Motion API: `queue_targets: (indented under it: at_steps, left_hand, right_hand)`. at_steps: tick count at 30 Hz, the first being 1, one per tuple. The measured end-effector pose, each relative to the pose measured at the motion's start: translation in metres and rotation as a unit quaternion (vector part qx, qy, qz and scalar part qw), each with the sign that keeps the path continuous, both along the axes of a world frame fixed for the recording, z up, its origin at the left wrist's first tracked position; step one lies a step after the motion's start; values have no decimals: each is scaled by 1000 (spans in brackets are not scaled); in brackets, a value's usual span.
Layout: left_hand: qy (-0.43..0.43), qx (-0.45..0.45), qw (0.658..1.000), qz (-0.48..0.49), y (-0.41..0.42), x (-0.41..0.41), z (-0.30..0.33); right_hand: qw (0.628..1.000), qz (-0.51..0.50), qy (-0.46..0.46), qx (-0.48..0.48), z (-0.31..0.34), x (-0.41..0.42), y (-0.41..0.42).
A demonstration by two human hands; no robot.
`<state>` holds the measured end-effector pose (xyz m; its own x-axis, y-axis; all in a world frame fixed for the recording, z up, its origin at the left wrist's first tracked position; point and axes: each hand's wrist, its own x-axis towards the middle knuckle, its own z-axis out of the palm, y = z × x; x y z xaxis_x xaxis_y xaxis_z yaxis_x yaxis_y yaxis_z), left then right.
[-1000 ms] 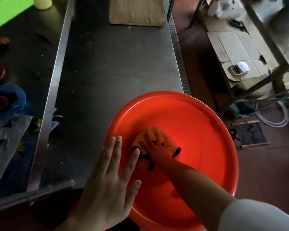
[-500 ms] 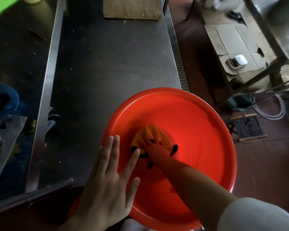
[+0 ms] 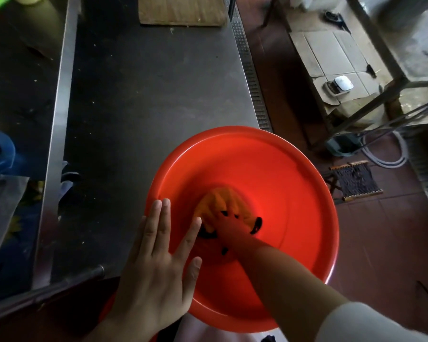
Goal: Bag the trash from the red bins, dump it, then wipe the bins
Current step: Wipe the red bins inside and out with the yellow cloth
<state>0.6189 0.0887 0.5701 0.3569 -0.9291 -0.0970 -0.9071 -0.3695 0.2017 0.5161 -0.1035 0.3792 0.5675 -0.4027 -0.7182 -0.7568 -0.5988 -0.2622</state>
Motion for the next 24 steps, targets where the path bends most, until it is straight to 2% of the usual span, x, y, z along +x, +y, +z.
queue_targets:
  at_steps: [2,4,5,11,13,15,16,19,21,24]
  left_hand:
    - [3,-3,1000,3,0,-1,1]
    - [5,-5,1000,4,-2,-1,2]
    - [6,-5,1000,3,-2,-1,2]
    - [3,2,1000,6,-1,-3,1]
    - [-2,6,1000,5,-2,-2,1]
    - [-6,9,1000,3,-1,-2,1]
    - [-6,5,1000,3,0,-2,1]
    - [-6,-18,1000,2,0,-3,-1]
    - [0,-29,1000,12,0,-4,-2]
    - [20,-49,998,32,1,-6,-5]
  right_hand:
    - [998,-44,50,-15,8,-12,-18]
    - [991,-124,50,7,11,-16,-19]
    - [990,-133,44,20,12,-14,-15]
    - [996,58,66,29,-7,6,33]
    - [992,112,56,32,-9,5,26]
    - [976,208,68,-13,-11,-4,3]
    - [974,211,78,-37,-10,-11,-11]
    - [988,87,110,-61,-10,-25,-33]
    - [991,49,104,-62,-7,-28,-22]
    - [981,176,79,-36,-9,-26,11]
